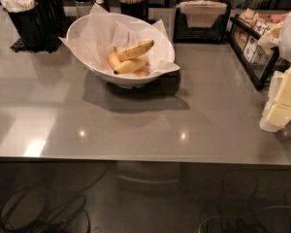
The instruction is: Pick banana from white bowl
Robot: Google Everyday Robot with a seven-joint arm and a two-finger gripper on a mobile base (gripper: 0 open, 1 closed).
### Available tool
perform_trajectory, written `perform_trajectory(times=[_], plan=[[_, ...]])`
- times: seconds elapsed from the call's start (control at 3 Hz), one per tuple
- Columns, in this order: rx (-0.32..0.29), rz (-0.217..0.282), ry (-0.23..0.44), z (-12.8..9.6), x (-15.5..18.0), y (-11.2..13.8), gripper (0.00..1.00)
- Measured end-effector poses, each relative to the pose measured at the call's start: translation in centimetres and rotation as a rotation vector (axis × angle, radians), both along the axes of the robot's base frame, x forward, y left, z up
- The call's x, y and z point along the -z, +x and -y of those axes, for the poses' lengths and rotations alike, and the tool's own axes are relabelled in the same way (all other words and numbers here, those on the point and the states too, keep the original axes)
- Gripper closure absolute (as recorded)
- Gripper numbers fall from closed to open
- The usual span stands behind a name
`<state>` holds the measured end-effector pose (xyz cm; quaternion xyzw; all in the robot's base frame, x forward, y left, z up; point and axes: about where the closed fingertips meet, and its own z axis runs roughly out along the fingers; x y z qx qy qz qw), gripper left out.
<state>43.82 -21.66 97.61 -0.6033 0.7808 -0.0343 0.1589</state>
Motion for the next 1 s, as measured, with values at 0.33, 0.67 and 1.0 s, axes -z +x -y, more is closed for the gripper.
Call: perform_trajectory(times=[0.33, 0.67, 1.0], plan=[[0.0, 0.002, 0.0, 0.0, 0.0, 0.0, 0.0], [-0.052, 0.023, 0.063, -2.3, -1.0, 2.3, 0.0], [-0.203, 0.039, 0.171, -8.8, -3.2, 7.2, 0.0]])
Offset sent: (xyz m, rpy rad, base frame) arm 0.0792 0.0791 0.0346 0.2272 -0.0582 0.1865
